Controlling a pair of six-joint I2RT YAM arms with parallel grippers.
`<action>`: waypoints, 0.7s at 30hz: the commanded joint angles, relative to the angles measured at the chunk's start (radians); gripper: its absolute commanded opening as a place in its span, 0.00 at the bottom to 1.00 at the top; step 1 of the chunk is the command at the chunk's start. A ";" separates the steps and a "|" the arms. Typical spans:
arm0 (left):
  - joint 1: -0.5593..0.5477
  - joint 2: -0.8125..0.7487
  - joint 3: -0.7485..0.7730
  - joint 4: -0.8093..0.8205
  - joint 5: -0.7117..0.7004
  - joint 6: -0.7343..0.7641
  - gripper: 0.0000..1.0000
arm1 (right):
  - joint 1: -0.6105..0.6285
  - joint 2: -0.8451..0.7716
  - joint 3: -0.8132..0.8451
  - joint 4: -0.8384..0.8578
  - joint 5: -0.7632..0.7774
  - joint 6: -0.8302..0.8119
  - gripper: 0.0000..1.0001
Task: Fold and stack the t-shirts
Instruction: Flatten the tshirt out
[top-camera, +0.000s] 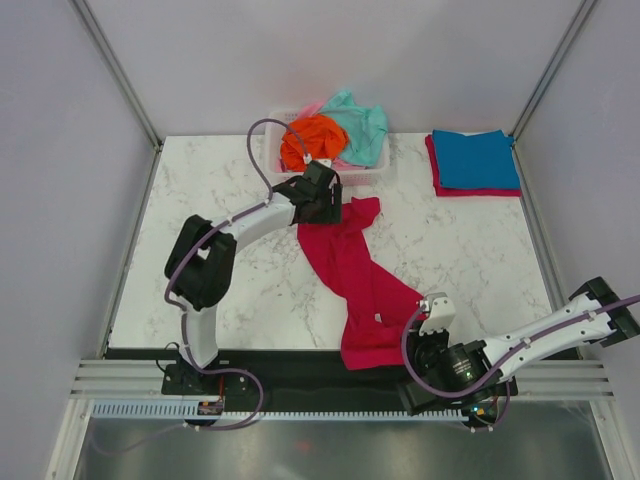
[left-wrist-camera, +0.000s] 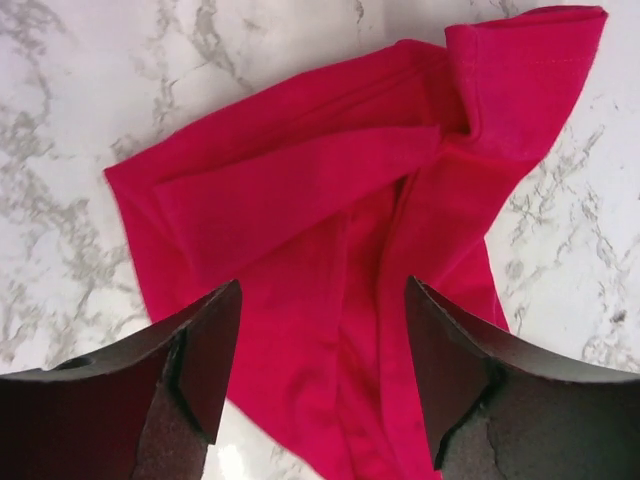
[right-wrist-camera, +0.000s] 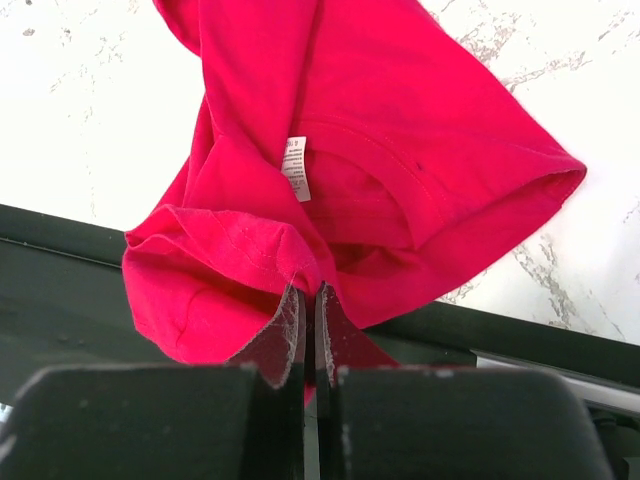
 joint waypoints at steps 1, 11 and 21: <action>-0.033 0.096 0.095 -0.017 -0.044 0.065 0.72 | 0.005 -0.028 -0.019 0.016 0.012 -0.028 0.00; -0.056 0.184 0.152 -0.068 -0.174 0.094 0.41 | 0.003 -0.050 -0.028 0.027 0.017 -0.041 0.00; -0.056 0.094 0.114 -0.107 -0.241 0.119 0.02 | 0.003 -0.024 -0.015 0.028 0.019 -0.031 0.00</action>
